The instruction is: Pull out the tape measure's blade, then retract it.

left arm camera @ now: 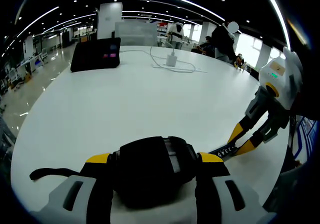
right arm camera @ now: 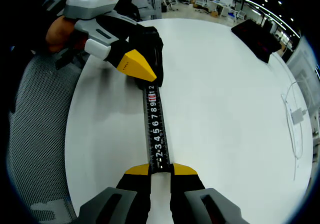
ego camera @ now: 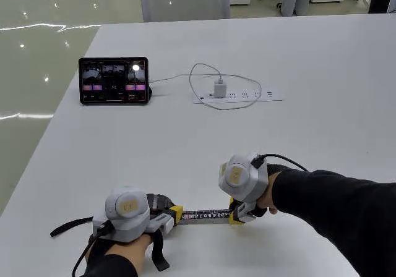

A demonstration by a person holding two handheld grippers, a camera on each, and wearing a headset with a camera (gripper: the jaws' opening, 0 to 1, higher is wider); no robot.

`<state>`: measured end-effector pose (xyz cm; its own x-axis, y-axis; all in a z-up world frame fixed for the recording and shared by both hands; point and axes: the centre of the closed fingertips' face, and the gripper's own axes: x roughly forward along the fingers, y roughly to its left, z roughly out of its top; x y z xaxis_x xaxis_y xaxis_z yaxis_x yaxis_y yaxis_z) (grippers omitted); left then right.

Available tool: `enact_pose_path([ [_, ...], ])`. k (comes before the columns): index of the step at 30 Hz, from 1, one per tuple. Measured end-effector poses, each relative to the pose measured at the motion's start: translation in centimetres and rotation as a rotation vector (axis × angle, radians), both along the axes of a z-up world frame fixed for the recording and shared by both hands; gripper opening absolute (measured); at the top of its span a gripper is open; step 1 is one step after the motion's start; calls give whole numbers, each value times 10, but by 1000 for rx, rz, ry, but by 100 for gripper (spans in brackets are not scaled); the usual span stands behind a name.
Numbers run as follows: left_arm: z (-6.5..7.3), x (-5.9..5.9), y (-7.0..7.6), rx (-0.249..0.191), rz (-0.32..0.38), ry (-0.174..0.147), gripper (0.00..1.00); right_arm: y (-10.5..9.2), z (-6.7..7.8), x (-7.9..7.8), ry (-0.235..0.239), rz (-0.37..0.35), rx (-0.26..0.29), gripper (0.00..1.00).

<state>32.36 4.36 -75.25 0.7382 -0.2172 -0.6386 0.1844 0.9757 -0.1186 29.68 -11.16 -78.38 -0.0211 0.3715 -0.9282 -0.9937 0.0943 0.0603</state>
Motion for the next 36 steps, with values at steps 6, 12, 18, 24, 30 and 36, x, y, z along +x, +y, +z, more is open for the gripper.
enact_pose_path([
  [6,0,0,0,1,-4,-1,62,2,0,1,2,-2,1,10],
  [12,0,0,-1,6,-7,-3,62,5,0,0,8,-5,3,10],
  [18,0,0,0,5,-11,-4,62,7,1,0,5,-4,-2,11],
  [24,0,-1,-1,2,-12,-2,62,10,0,1,5,-3,0,11],
  [30,0,-1,-1,1,-12,-1,62,12,1,0,1,-1,5,11],
  [36,0,-1,-1,-1,-11,-1,62,14,1,0,-3,16,12,11],
])
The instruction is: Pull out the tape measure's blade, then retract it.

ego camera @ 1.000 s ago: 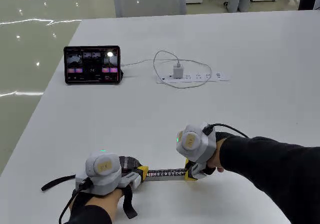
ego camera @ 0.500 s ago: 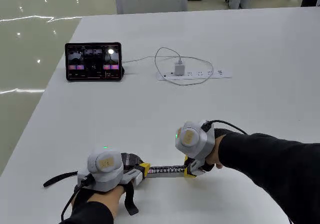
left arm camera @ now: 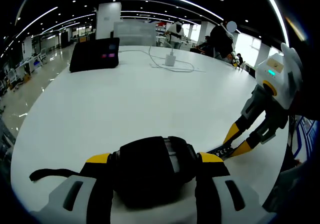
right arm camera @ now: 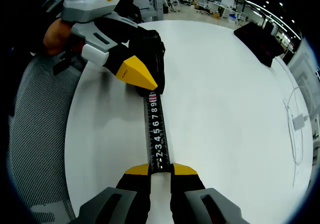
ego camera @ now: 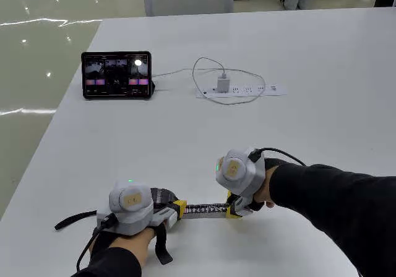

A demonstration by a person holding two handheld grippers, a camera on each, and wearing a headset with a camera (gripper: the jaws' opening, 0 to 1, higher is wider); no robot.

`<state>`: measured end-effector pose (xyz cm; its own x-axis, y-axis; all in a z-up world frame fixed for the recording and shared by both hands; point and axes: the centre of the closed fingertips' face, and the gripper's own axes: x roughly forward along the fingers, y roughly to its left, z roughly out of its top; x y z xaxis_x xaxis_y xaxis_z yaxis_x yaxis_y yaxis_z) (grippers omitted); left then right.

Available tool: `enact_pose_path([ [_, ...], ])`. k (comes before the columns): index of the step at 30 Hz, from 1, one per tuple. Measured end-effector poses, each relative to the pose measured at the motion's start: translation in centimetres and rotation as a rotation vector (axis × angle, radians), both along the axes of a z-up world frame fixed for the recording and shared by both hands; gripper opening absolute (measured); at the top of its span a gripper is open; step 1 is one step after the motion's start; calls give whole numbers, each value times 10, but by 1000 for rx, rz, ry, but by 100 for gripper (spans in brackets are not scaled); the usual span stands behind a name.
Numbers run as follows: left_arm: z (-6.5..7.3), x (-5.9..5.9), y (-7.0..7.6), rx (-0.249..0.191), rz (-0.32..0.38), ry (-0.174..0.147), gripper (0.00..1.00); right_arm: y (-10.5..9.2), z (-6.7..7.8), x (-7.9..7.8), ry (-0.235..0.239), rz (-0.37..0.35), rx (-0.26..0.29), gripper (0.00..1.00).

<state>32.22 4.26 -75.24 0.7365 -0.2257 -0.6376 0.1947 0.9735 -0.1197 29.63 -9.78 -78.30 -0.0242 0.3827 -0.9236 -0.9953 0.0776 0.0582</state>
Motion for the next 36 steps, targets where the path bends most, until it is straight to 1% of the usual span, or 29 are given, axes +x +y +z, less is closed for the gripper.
enact_pose_path([
  [8,0,1,0,0,0,0,62,3,0,-1,-28,42,12,11],
  [15,-1,1,0,-1,-2,2,62,6,1,0,-34,39,21,11],
  [25,0,1,1,-21,-1,3,61,10,0,1,-19,18,45,11],
  [32,1,1,3,-46,-2,3,61,13,1,1,-8,16,66,11],
  [36,1,1,2,-48,-1,4,61,16,0,1,-6,19,70,11],
])
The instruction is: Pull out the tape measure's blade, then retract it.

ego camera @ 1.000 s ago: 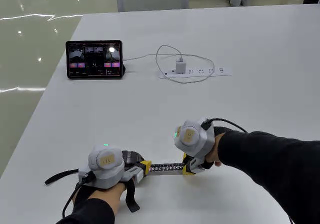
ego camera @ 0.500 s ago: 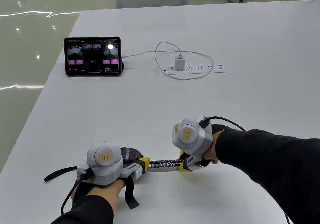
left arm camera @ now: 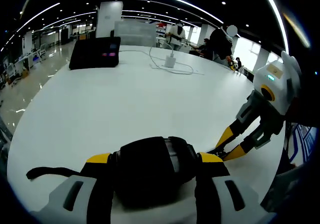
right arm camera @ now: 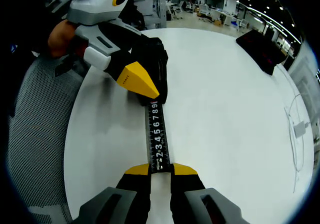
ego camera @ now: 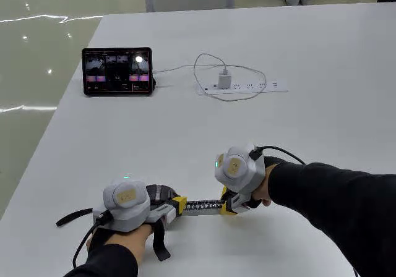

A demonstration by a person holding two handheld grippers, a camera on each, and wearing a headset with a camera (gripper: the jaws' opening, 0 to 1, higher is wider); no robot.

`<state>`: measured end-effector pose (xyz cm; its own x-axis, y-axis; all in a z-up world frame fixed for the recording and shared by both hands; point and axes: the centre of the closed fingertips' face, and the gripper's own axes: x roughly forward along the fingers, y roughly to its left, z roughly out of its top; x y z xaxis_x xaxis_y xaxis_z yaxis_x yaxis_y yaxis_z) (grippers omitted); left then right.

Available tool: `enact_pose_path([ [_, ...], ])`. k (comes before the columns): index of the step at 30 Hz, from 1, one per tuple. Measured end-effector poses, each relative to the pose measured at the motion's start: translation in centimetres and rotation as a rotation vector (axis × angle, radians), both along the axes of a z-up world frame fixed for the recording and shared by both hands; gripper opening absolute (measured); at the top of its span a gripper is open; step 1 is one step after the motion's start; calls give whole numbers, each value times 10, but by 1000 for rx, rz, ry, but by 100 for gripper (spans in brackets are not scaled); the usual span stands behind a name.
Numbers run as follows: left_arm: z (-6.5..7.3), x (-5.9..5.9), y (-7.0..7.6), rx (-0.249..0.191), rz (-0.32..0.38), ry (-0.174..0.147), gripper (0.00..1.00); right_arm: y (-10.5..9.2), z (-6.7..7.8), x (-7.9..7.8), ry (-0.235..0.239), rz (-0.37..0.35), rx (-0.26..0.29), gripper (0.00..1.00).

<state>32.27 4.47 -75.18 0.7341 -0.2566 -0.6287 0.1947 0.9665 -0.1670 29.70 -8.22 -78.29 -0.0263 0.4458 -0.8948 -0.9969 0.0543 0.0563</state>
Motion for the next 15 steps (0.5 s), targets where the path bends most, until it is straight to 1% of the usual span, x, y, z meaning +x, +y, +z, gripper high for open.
enact_pose_path([
  [15,0,0,0,-6,0,0,61,9,1,-1,13,-10,17,11],
])
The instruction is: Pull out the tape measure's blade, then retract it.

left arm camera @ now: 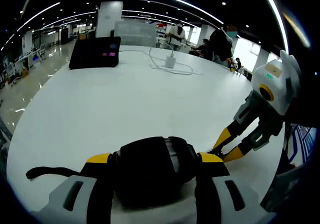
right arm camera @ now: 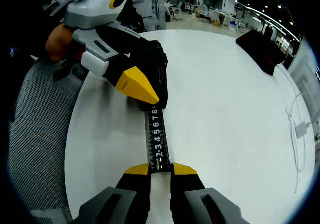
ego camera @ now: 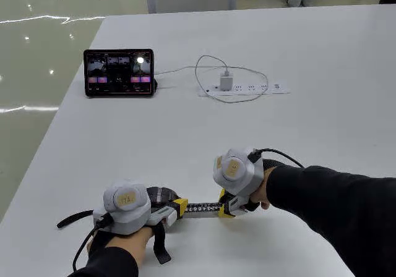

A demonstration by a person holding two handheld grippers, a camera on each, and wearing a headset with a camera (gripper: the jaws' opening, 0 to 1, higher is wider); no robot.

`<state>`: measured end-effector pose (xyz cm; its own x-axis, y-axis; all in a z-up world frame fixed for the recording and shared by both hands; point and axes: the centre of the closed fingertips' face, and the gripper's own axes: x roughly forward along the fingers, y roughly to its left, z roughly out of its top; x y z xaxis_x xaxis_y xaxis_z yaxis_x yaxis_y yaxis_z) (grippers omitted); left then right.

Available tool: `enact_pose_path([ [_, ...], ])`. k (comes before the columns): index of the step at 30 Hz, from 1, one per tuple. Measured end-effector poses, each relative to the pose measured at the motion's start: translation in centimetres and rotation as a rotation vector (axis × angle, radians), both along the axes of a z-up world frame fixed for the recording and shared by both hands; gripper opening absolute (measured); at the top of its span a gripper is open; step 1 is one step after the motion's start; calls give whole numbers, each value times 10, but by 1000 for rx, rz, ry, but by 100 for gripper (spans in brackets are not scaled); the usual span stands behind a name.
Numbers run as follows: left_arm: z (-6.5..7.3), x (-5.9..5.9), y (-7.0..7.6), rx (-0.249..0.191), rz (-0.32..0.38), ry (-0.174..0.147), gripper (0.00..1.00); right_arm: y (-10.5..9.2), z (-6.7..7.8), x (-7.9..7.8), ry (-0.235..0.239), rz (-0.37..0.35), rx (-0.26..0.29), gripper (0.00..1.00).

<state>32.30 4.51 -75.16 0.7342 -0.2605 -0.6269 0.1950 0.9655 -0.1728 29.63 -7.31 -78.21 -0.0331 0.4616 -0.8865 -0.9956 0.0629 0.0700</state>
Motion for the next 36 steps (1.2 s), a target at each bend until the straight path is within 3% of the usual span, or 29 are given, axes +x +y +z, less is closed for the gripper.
enact_pose_path([
  [36,1,-1,-1,-6,1,0,61,19,0,-2,1,-1,19,11],
])
